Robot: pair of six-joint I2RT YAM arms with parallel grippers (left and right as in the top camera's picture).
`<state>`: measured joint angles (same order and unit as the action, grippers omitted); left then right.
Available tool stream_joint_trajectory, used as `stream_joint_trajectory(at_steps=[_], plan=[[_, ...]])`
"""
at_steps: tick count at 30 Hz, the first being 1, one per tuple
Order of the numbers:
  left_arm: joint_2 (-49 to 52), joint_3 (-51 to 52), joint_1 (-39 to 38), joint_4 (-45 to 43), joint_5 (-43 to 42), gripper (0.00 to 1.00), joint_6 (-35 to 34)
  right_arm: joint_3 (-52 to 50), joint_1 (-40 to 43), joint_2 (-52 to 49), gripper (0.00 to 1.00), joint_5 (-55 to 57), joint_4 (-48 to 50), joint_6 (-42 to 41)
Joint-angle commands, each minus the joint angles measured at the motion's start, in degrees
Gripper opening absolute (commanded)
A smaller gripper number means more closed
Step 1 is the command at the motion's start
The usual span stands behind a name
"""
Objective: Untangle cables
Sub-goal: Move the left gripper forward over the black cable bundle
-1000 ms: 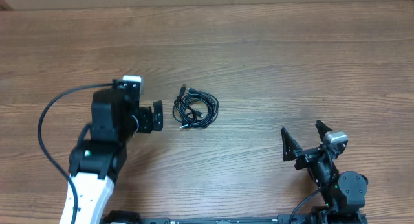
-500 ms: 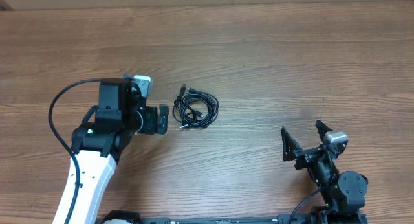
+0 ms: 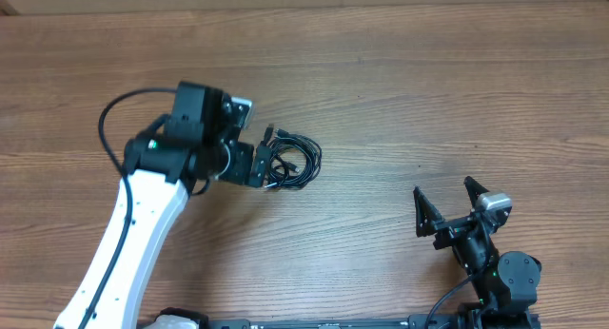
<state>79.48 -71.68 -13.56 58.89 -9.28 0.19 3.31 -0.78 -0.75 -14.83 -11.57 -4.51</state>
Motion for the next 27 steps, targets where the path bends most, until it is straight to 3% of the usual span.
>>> stream_joint_trajectory(at_steps=[1, 27], plan=[[4.5, -4.2, -0.4, 2.2, -0.7, 1.0, 1.1, 0.3, 0.1, 0.3, 1.0, -0.4, 0.1, -0.5], [23.2, -4.6, -0.5, 1.4, -4.1, 0.99, -1.6, 0.3, 0.1, 0.3, 1.0, -0.4, 0.1, -0.5]])
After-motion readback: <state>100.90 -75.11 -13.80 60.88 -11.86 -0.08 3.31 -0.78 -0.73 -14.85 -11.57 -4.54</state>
